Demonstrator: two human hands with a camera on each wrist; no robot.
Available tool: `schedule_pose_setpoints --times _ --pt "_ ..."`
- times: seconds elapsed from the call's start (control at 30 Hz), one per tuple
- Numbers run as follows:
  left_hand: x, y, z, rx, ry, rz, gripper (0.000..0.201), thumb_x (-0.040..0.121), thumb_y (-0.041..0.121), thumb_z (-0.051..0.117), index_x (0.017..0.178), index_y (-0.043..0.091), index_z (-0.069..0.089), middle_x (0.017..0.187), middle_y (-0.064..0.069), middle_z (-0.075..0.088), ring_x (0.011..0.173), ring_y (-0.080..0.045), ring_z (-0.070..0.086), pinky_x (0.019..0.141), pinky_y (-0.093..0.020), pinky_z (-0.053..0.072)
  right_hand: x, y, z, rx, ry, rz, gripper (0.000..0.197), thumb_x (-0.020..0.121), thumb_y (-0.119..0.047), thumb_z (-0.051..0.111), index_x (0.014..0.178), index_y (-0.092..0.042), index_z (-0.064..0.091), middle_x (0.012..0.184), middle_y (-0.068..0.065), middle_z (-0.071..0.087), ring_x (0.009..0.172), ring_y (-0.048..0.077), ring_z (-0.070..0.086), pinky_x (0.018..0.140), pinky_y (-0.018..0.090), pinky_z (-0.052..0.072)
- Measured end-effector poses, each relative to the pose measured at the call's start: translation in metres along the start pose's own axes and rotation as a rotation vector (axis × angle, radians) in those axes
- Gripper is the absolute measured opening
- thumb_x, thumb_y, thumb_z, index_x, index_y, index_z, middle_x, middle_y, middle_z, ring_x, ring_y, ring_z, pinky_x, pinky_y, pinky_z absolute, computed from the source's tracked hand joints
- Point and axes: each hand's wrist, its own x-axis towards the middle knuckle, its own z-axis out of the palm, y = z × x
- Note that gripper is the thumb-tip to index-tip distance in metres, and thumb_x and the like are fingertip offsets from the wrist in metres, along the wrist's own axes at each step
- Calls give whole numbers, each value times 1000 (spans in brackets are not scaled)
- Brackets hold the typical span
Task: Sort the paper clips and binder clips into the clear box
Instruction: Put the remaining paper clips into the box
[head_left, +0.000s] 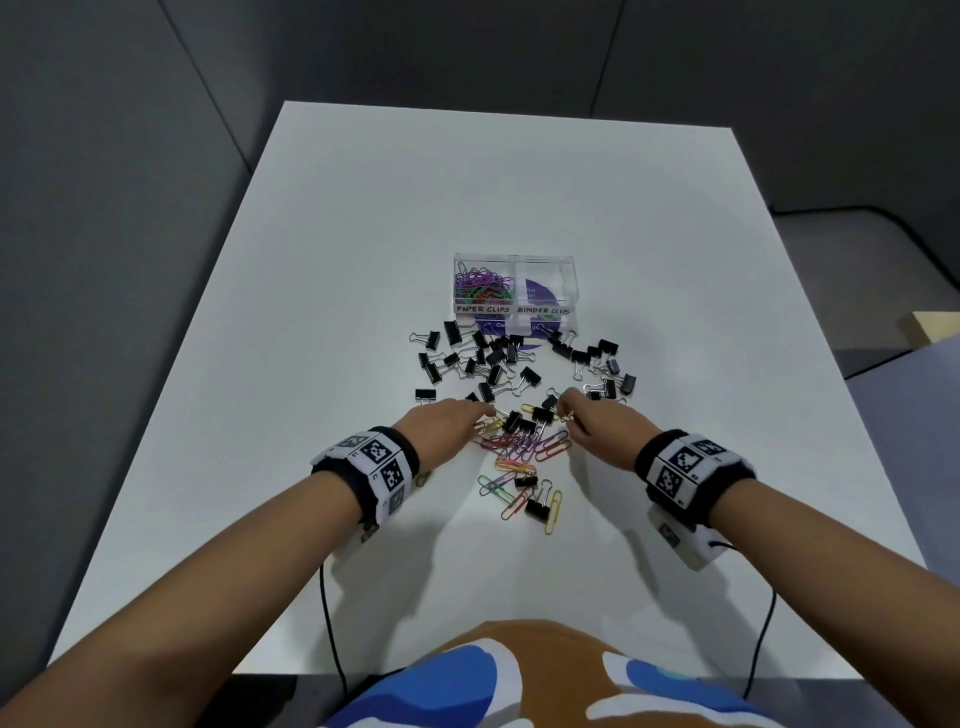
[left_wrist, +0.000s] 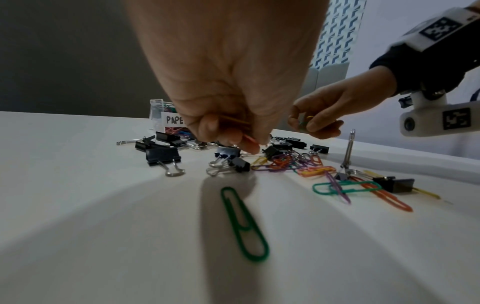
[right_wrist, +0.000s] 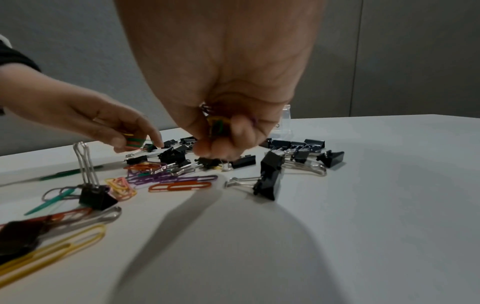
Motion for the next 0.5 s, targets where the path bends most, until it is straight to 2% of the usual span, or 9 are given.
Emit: schedule_pose_setpoints --times 0.07,0.1,0.17,0.2,0.3,0.4,0.5 --pt "1 -3 0 3 -10 10 39 98 11 40 137 16 42 136 -7 51 119 -25 53 97 -34 43 0 0 1 7 -11 -11 28 99 -16 32 127 -14 38 62 -10 38 71 21 47 67 30 36" --pt "1 -4 0 -24 -16 -10 39 97 9 40 134 16 43 133 -6 52 115 -25 55 94 -34 44 0 -1 2 17 -27 -9 30 98 -12 32 127 -15 39 64 -10 39 72 21 47 67 30 36" --pt "0 -6 -2 -104 -22 -69 32 96 9 39 127 16 45 115 -6 57 97 -24 57 81 -32 45 1 -2 3 36 -56 -8 31 94 -2 33 120 -13 46 74 -7 44 77 20 48 69 29 37" --pt "-2 -7 -3 -118 -24 -90 27 96 10 38 121 14 45 103 -5 56 87 -23 54 74 -31 42 2 -1 5 35 -67 -17 31 92 2 34 114 -12 50 82 -4 47 81 21 50 71 28 38" --pt "-10 -12 -5 -83 -31 -101 18 96 12 34 110 9 44 90 -5 53 76 -21 45 69 -29 34 3 -3 10 3 -84 -41 28 90 4 35 107 -11 52 100 3 51 86 22 52 73 29 41" --pt "-21 -18 -4 5 -31 -100 10 96 23 35 98 14 40 84 -1 50 73 -21 44 68 -27 33 3 -5 13 -44 -91 -77 23 97 -8 36 116 -12 48 115 9 54 92 25 55 77 31 42" --pt "-28 -27 0 114 -62 -129 28 100 37 28 94 13 42 80 -2 52 72 -21 45 68 -27 35 2 -7 13 -67 -83 -88 29 97 -31 43 120 -13 46 120 8 53 100 24 58 79 29 45"
